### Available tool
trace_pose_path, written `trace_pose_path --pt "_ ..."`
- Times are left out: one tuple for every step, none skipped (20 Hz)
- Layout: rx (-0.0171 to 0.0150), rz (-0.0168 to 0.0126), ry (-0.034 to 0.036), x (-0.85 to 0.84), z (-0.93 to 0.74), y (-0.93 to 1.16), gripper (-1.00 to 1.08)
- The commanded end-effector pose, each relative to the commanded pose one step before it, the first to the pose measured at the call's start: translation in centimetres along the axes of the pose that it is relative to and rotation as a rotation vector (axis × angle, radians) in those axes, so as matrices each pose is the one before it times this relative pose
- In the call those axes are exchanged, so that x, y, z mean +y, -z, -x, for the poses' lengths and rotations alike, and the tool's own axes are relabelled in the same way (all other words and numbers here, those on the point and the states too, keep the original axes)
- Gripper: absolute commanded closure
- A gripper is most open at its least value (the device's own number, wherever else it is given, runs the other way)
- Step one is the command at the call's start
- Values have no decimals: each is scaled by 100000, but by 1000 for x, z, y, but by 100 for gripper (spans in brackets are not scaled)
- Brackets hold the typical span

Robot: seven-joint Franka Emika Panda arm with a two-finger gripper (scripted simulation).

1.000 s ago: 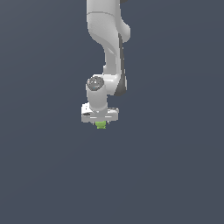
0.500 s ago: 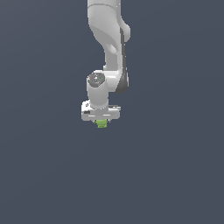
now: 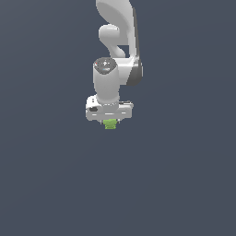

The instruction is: Pick up the object and move it to a goal position.

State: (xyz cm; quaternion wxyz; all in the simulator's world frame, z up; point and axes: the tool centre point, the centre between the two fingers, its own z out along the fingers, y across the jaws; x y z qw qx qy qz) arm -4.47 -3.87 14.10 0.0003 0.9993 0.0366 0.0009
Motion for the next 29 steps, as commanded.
trace_pose_path --pt "-12 34 13 -672 -562 2598 108" --pt "0 0 0 -265 -241 1051 108" --pt "0 0 0 -264 -242 1044 108" --pt "0 0 0 -262 -243 1039 108" --pt "0 0 0 -261 -245 1033 108" --pt "-69 2 2 -261 -261 988 108" --pt "0 0 0 -258 -249 1023 108" --pt "0 0 0 -257 -252 1018 108" --pt "0 0 0 -252 -252 1001 108" --pt "0 0 0 -239 -243 947 108" --pt "0 0 0 -225 -232 891 108" --pt "0 0 0 -211 -222 836 108" --pt "-51 -46 3 -186 -226 748 108" --pt "0 0 0 -183 -202 727 108" --pt "0 0 0 -169 -192 673 108" --pt "0 0 0 -156 -182 620 108" --pt "0 0 0 -143 -170 568 108" --pt "0 0 0 -130 -157 517 108" --pt "0 0 0 -117 -144 465 108" --pt "0 0 0 -104 -131 413 108" --pt "0 0 0 -91 -119 362 108" --pt "-39 -57 0 -59 -119 285 108" --pt "0 0 0 -65 -94 260 108" --pt "0 0 0 -52 -81 211 108" --pt "0 0 0 -40 -68 164 108" --pt "0 0 0 -29 -54 120 108" --pt "0 0 0 -19 -40 81 108" --pt "0 0 0 -11 -24 46 108" --pt "0 0 0 -3 -8 15 108"
